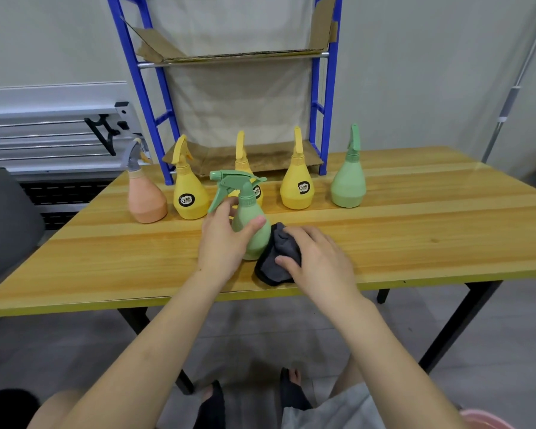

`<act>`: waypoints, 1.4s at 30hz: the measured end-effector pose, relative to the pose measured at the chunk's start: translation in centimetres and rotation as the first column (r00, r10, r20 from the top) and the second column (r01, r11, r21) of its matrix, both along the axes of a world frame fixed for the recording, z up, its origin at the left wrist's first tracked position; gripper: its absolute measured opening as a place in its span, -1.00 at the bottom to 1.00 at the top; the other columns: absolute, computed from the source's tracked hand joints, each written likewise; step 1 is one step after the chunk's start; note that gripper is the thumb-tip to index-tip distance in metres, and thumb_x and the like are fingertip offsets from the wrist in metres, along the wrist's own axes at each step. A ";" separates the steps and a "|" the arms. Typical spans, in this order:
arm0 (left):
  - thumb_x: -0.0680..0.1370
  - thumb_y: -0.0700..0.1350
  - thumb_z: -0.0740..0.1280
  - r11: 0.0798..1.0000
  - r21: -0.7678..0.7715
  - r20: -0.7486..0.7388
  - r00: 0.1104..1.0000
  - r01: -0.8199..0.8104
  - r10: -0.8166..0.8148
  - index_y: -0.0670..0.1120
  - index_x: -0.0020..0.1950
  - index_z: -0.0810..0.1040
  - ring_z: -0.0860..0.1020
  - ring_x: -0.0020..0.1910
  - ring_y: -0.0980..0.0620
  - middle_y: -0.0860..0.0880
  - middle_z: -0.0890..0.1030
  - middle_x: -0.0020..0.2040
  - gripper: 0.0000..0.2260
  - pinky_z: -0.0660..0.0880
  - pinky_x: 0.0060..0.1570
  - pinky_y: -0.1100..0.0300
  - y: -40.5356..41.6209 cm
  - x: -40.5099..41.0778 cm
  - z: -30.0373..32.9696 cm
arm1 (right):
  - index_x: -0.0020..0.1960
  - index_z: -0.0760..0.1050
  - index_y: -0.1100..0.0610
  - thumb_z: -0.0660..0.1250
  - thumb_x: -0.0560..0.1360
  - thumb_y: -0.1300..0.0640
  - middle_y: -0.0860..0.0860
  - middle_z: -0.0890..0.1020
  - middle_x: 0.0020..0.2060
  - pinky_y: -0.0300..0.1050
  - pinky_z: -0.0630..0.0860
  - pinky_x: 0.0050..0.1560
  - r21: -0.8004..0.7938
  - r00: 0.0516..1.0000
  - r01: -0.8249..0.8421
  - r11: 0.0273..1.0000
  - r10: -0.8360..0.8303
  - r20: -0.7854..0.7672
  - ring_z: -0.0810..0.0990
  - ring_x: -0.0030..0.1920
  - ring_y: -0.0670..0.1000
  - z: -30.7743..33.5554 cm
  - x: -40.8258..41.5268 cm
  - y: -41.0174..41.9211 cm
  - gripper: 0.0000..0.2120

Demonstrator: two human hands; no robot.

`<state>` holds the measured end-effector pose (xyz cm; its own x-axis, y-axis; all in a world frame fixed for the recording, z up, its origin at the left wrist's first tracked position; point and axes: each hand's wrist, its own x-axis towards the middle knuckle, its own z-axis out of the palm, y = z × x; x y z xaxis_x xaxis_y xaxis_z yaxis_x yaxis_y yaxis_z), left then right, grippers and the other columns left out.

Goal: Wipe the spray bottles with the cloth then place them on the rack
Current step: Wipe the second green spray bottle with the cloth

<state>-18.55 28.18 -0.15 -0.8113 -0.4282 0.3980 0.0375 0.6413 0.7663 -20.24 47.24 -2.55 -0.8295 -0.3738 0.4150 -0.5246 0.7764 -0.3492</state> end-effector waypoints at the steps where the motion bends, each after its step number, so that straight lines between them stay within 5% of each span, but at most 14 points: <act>1: 0.48 0.28 0.43 1.000 0.003 0.005 1.000 0.005 -0.006 0.03 0.42 0.46 0.52 0.18 0.00 0.07 0.57 0.19 -0.41 0.53 0.19 -0.04 0.0 0.0 0.2 | 0.38 0.43 -0.12 0.42 0.50 -0.11 -0.07 0.54 0.25 0.03 0.56 0.00 0.002 1.000 -0.003 1.000 0.003 -0.021 0.54 0.20 0.09 0.0 0.1 -0.1 -0.53; 4: 0.54 0.18 0.42 0.998 -0.003 0.002 0.998 0.055 -0.055 0.03 0.41 0.50 0.55 0.18 0.06 0.11 0.60 0.24 -0.51 0.53 0.22 -0.03 -0.4 0.1 0.3 | 0.22 0.57 -0.12 0.39 0.50 0.09 -0.09 0.58 0.16 -0.01 0.55 -0.10 0.026 0.999 0.027 0.999 -0.026 -0.034 0.54 0.14 0.10 0.4 -0.3 -0.5 -0.69; 10: 0.60 0.08 0.39 0.994 -0.027 0.014 0.995 0.103 -0.102 0.04 0.41 0.50 0.55 0.19 0.10 0.15 0.60 0.24 -0.60 0.51 0.23 0.06 -0.6 0.5 0.7 | 0.18 0.64 -0.06 0.26 0.56 0.21 0.03 0.56 0.12 -0.03 0.45 -0.06 0.073 0.993 0.079 0.994 -0.085 0.076 0.46 0.18 0.13 2.0 -1.6 -2.2 -0.69; 13: 0.59 0.09 0.38 0.995 -0.034 0.015 0.995 0.096 -0.096 0.07 0.43 0.45 0.55 0.22 0.07 0.11 0.61 0.24 -0.58 0.51 0.23 0.03 -0.8 0.5 0.7 | 0.19 0.54 0.02 0.36 0.54 0.12 0.06 0.63 0.03 -0.01 0.44 -0.11 0.025 0.990 0.095 0.995 -0.097 0.101 0.55 0.11 0.20 2.2 -1.6 -2.4 -0.77; 17: 0.58 0.12 0.39 0.997 -0.006 0.022 0.996 0.082 -0.082 0.10 0.42 0.43 0.57 0.23 0.04 0.09 0.63 0.22 -0.57 0.53 0.23 -0.05 -0.9 0.4 0.3 | 0.16 0.49 0.01 0.51 0.44 -0.12 -0.02 0.65 0.00 -0.04 0.47 -0.07 -0.217 0.978 0.062 0.974 -0.016 0.209 0.59 0.04 0.11 1.6 -0.8 -1.6 -0.60; 19: 0.58 0.13 0.38 0.996 -0.010 0.030 0.996 0.088 -0.088 0.11 0.42 0.43 0.56 0.24 0.04 0.08 0.63 0.23 -0.57 0.52 0.24 -0.07 -0.9 0.4 0.3 | 0.24 0.51 -0.01 0.50 0.44 -0.16 -0.04 0.62 0.10 -0.08 0.42 -0.03 -0.220 0.973 -0.015 0.975 0.065 0.222 0.57 0.15 0.09 1.5 -0.2 -1.0 -0.55; 22: 0.60 0.15 0.34 0.995 -0.066 0.056 0.996 0.072 -0.068 0.08 0.45 0.41 0.54 0.28 0.01 0.05 0.60 0.30 -0.56 0.53 0.24 -0.07 -0.7 0.4 0.5 | 0.55 0.30 0.01 0.48 0.44 -0.21 -0.06 0.31 0.56 -0.13 0.28 0.41 -0.075 0.943 -0.140 0.987 0.156 0.293 0.23 0.56 -0.01 1.1 0.8 -0.1 -0.22; 25: 0.57 0.28 0.28 0.988 -0.155 0.094 0.995 -0.011 0.026 0.09 0.40 0.38 0.56 0.26 -0.02 0.07 0.59 0.28 -0.53 0.55 0.16 -0.13 0.2 0.2 0.9 | 0.65 0.11 0.04 0.41 0.53 -0.15 -0.05 0.09 0.64 -0.15 0.10 0.54 0.011 0.955 -0.147 0.989 0.139 0.261 0.06 0.62 -0.06 0.3 0.7 -0.2 -0.18; 29: 0.51 0.38 0.30 0.968 -0.243 0.099 0.992 -0.057 0.084 0.06 0.35 0.39 0.60 0.15 -0.07 0.05 0.63 0.19 -0.45 0.58 0.03 -0.12 0.7 -0.2 1.0 | 0.60 0.24 0.05 0.37 0.59 -0.05 -0.04 0.22 0.61 -0.11 0.21 0.49 -0.007 0.973 -0.127 0.992 0.125 0.194 0.18 0.59 -0.03 0.1 0.1 -1.0 -0.35; 35: 0.50 0.30 0.30 0.976 -0.042 0.085 0.974 0.212 -0.208 0.07 0.32 0.51 0.58 0.15 0.10 0.15 0.64 0.16 -0.52 0.55 0.16 -0.06 -0.7 0.6 1.2 | 0.39 0.51 -0.07 0.39 0.57 0.04 -0.08 0.53 0.42 -0.01 0.47 0.19 0.020 0.977 -0.105 0.994 0.099 0.190 0.52 0.35 0.15 1.1 -2.0 -1.2 -0.60; 42: 0.60 0.16 0.34 0.958 -0.048 0.111 0.955 0.281 -0.275 0.08 0.35 0.49 0.50 0.18 0.06 0.02 0.55 0.19 -0.64 0.48 0.27 0.01 -1.7 -0.1 1.3 | 0.29 0.57 -0.08 0.42 0.56 0.05 -0.08 0.64 0.26 0.03 0.52 0.12 -0.064 0.969 -0.139 0.988 0.149 0.195 0.57 0.22 0.19 1.2 -1.9 -1.0 -0.69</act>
<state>-18.70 26.48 1.15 -0.9324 -0.1569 0.3257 0.1449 0.6633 0.7342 -22.12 46.20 -1.36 -0.8360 -0.4784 0.2686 -0.5460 0.6769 -0.4937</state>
